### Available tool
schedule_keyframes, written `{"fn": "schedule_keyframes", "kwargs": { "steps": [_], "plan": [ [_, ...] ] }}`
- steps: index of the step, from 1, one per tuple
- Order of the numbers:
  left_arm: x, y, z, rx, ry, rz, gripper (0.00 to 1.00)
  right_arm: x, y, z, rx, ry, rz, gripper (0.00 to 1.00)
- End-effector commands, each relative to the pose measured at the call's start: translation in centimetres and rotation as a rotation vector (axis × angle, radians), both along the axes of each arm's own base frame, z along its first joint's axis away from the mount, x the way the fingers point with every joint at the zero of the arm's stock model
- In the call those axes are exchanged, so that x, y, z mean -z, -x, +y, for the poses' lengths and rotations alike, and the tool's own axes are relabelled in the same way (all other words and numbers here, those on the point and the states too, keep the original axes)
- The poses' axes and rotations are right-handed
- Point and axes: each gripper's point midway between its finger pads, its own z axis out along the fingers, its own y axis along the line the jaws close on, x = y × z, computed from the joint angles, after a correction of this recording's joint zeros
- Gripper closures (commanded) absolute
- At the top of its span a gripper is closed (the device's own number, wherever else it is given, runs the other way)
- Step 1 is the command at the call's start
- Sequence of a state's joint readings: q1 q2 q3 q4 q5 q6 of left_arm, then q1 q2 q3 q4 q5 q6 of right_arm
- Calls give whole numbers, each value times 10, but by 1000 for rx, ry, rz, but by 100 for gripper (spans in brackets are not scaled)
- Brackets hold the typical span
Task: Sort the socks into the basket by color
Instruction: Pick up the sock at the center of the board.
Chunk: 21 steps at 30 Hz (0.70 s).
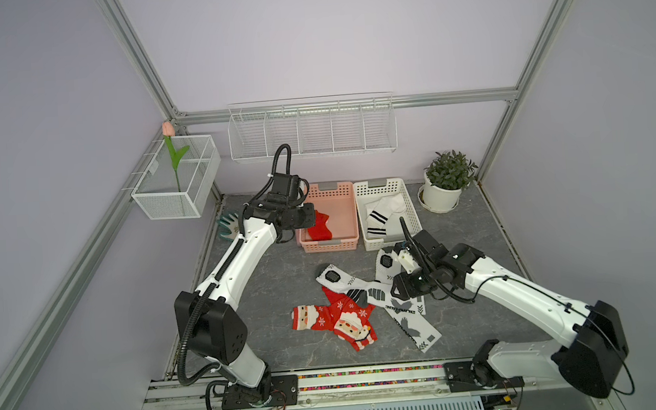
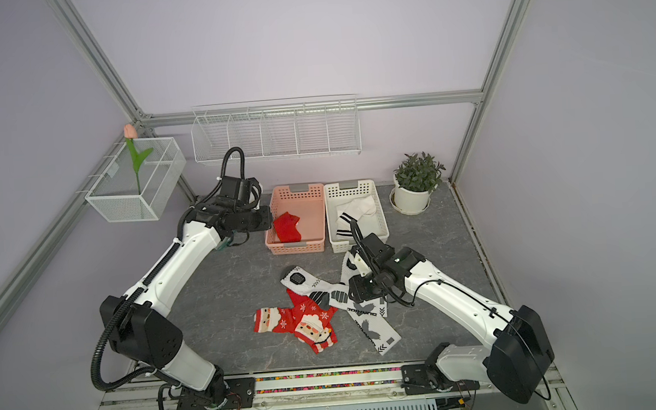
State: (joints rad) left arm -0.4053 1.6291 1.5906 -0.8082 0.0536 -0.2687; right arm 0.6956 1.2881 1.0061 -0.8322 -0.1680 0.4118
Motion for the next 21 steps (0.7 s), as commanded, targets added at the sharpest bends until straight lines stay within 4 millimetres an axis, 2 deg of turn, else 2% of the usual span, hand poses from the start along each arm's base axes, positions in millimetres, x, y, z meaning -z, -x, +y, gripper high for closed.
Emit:
{"fn": "schedule_keyframes", "kwargs": {
  "steps": [1, 7, 13, 21],
  "plan": [
    [-10, 3, -1, 5, 18, -23, 81, 6, -2, 4, 11, 9, -3, 47],
    [-10, 3, 0, 4, 11, -24, 81, 18, -1, 17, -33, 47, -3, 47],
    [-9, 3, 1, 1, 5, -22, 81, 37, -1, 28, -96, 90, -11, 47],
    [-8, 4, 1, 6, 3, -19, 81, 44, -7, 47, -176, 149, -49, 47]
  ]
}}
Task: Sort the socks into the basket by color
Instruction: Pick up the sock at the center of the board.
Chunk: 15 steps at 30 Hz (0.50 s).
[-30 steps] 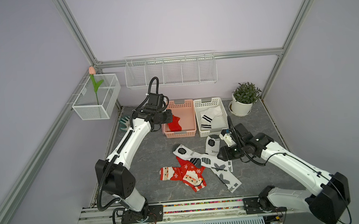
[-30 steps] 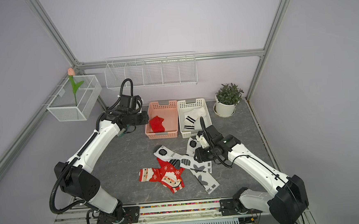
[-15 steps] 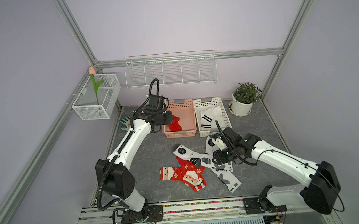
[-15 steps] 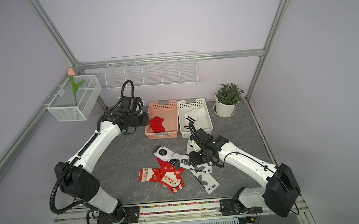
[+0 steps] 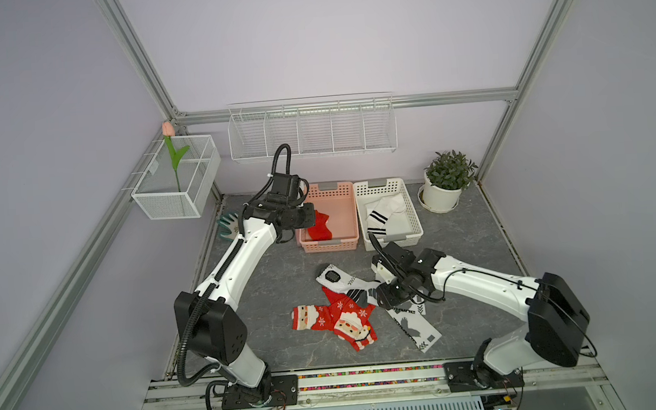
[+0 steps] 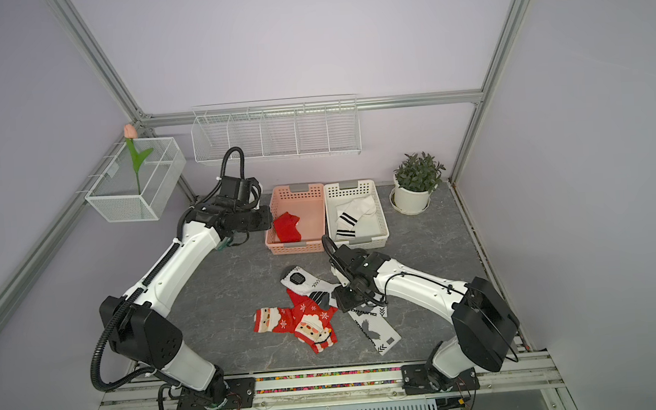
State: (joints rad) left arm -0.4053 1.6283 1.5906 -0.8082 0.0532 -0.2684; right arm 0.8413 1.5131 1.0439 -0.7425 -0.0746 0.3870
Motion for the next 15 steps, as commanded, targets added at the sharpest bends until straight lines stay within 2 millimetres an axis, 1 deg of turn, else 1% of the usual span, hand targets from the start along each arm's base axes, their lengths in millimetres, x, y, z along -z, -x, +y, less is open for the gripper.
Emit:
{"fn": "schedule_keyframes", "kwargs": {
  "steps": [1, 10, 15],
  "plan": [
    [-8, 4, 1, 5, 5, -19, 81, -1, -9, 10, -49, 20, -49, 47],
    [-8, 4, 1, 9, 1, -20, 81, 11, -10, 19, -93, 58, -36, 47],
    [-7, 4, 2, 5, -2, -19, 81, 17, -14, 26, -102, 56, -31, 47]
  ]
}}
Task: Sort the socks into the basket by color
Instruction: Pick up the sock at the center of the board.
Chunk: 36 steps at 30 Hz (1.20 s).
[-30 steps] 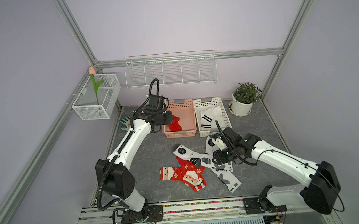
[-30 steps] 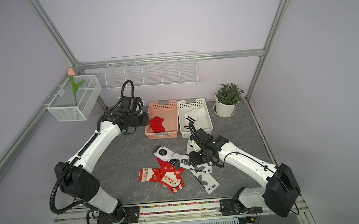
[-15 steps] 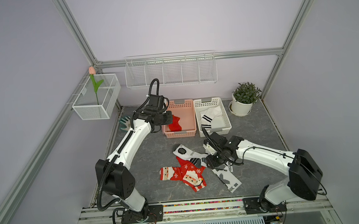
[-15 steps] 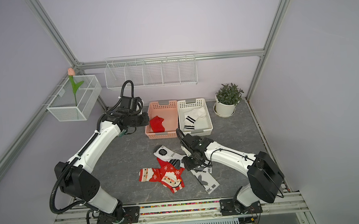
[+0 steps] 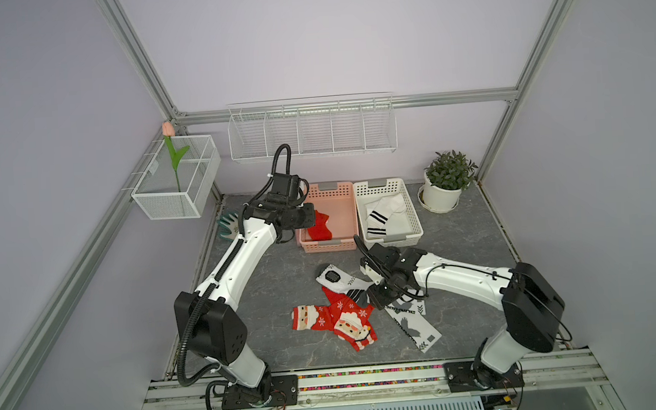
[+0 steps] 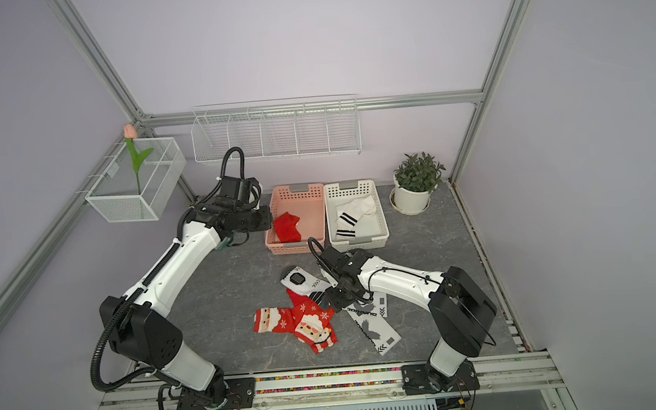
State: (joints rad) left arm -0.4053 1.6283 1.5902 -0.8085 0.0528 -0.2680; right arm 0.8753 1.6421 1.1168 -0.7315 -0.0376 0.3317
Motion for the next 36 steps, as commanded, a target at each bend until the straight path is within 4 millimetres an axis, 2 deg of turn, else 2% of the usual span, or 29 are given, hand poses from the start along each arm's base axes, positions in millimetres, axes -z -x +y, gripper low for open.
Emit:
{"fn": "schedule_keyframes", "kwargs": {
  "steps": [1, 11, 18, 25, 30, 36],
  "plan": [
    [-8, 4, 3, 1, -3, -22, 81, 1, -6, 11, -28, -7, -16, 47],
    [-10, 2, 10, -24, -18, -35, 82, 15, -13, 23, -35, -1, 8, 48],
    [-9, 1, 12, -30, -7, -30, 81, 22, -10, 23, -38, 4, 31, 49],
    [-8, 1, 10, -27, 0, -27, 82, 32, -6, 21, -38, 18, 52, 58],
    [-9, 1, 11, -27, 2, -30, 82, 28, -6, 22, -41, -2, 41, 69],
    [-9, 1, 11, -27, 1, -27, 82, 17, -8, 21, -45, -10, 16, 77]
  ]
}}
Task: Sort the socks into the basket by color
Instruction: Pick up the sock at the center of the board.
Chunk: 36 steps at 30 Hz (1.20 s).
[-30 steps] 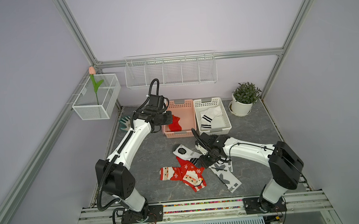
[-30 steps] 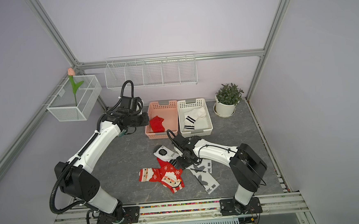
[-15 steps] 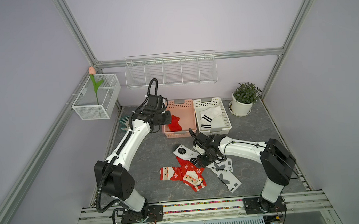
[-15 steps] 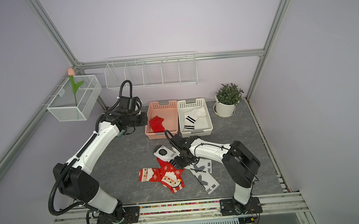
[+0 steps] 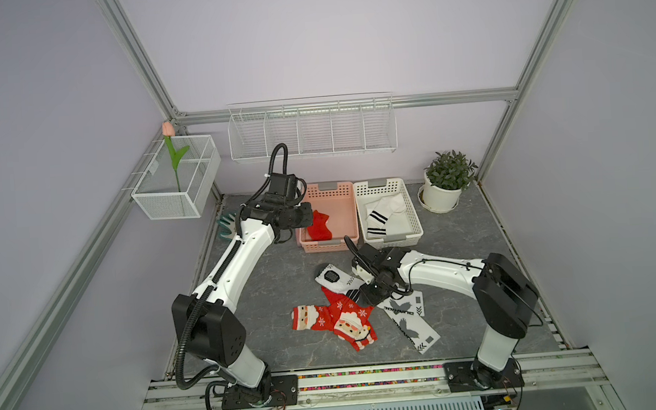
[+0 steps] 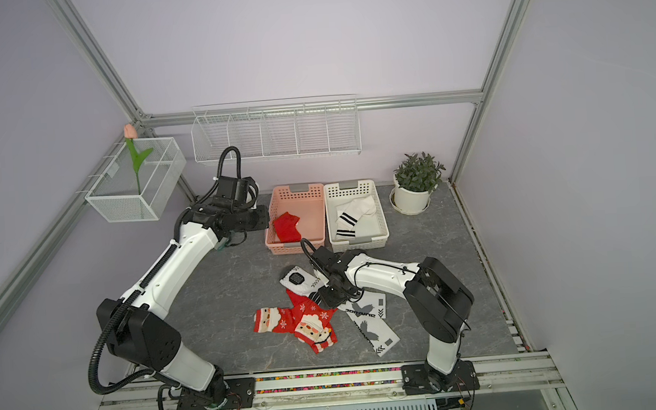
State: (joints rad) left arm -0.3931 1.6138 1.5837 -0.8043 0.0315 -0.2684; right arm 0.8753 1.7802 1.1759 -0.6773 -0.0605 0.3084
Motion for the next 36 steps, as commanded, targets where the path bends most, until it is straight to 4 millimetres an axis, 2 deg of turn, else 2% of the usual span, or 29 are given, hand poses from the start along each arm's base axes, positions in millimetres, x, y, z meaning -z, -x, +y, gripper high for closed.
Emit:
{"fn": "schedule_keyframes", "kwargs": {
  "steps": [1, 14, 36],
  "plan": [
    [-4, 3, 2, 1, 9, -9, 82, -11, 3, 1, -17, -20, -18, 78],
    [-6, 4, 2, 2, 9, -16, 82, -67, -6, -4, -46, -38, -119, 82],
    [-5, 3, 3, 0, 10, -12, 83, -113, -28, -24, -11, -65, -223, 82]
  ]
}}
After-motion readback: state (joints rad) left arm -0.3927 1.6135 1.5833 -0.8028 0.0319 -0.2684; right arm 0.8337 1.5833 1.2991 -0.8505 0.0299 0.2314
